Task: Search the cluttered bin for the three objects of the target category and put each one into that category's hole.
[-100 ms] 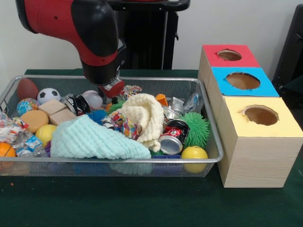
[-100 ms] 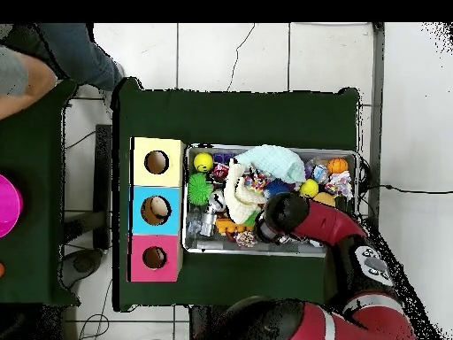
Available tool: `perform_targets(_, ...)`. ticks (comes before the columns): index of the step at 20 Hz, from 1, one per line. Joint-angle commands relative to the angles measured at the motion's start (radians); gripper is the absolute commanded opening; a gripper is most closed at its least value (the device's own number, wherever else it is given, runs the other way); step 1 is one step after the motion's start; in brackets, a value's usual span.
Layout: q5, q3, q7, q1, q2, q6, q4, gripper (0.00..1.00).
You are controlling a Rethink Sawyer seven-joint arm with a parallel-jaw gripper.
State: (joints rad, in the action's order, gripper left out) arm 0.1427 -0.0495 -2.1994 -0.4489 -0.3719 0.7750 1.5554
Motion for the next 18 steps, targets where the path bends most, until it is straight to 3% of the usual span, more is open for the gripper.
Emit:
perform_targets(1, 0.060, 0.083, 0.005, -0.034, 0.214, -0.273, -0.232, 1.00)
perform_targets(9, 0.047, 0.069, -0.062, -0.009, 0.177, -0.246, -0.219, 1.00)
perform_targets(18, 0.009, 0.050, -0.115, 0.037, 0.114, -0.145, -0.209, 1.00)
